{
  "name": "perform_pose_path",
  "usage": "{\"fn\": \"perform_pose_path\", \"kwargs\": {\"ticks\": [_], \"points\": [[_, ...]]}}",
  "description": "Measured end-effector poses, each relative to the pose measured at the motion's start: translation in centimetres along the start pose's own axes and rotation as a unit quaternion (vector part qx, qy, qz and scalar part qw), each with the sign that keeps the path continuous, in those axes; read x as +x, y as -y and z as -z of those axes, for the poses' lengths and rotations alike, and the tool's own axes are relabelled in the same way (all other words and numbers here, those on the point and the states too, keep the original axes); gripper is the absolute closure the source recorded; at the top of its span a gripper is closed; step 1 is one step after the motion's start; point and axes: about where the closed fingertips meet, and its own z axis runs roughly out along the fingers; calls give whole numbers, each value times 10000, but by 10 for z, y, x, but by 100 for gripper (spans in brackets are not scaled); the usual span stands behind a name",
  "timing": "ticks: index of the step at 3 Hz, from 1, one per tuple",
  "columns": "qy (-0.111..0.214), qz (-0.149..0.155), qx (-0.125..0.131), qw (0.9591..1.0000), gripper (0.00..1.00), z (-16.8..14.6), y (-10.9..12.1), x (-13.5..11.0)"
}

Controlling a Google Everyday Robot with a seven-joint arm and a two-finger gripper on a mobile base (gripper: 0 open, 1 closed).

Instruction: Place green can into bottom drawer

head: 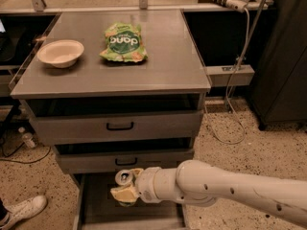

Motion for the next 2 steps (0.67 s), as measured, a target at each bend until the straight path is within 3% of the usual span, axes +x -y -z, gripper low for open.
{"fn": "perform_pose_path", "kwargs": {"ticks": [1,2], "points": [[151,-268,181,9994,100,-12,16,11],[151,-269,181,9994,100,-12,16,11]]}}
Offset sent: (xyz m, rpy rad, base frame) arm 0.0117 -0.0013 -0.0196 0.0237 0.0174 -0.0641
